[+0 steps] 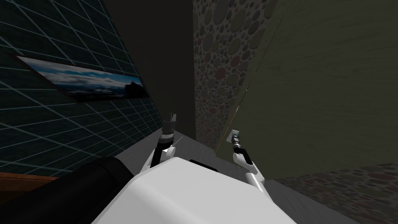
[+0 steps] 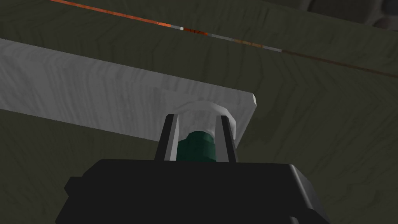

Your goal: Pull the door open

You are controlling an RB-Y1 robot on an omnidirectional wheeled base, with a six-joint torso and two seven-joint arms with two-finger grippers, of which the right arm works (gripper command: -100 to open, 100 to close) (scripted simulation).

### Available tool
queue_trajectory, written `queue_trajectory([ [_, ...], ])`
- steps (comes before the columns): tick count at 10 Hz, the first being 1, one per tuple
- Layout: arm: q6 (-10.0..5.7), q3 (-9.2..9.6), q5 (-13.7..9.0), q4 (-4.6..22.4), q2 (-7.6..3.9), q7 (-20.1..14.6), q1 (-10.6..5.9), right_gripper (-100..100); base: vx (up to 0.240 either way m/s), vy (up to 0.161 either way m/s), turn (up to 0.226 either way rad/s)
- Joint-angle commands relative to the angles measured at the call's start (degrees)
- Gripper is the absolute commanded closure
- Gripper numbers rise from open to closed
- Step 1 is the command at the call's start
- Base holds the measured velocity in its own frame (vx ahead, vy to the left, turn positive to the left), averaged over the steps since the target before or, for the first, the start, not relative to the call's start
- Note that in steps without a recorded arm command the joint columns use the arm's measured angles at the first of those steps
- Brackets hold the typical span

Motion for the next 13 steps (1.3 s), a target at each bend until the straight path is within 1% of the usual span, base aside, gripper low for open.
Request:
queue_trajectory([
  [1,-0.39,-0.68,-1.02,0.41,-0.54,-1.93,0.9,100,-0.069,-0.05,0.076],
  [2,-0.88,-0.43,-2.65,0.13,-0.69,-3.83,1.12,100,-0.057,-0.039,0.107],
  [3,-0.88,-0.43,-2.65,0.13,-0.69,-4.24,1.12,100,-0.044,-0.033,0.061],
  [5,-1.86,0.05,-5.91,-0.41,-1.0,-8.01,1.57,100,-0.077,-0.055,0.14],
  [6,-1.86,0.05,-5.91,-0.41,-1.0,-8.86,1.57,100,-0.072,-0.039,0.078],
  [8,-2.86,0.55,-9.26,-0.97,-1.31,-12.77,2.03,100,-0.068,-0.035,0.133],
  [9,-2.86,0.55,-9.26,-0.97,-1.31,-13.49,2.03,100,-0.062,-0.037,0.082],
  [11,-3.87,1.05,-12.62,-1.53,-1.63,-17.35,2.5,100,-0.07,-0.044,0.135],
  [12,-3.87,1.05,-12.62,-1.53,-1.63,-18.12,2.5,100,-0.07,-0.033,0.064],
  [13,-4.89,2.14,-14.18,-2.28,-1.26,-19.79,1.9,-100,-0.078,-0.01,0.133],
])
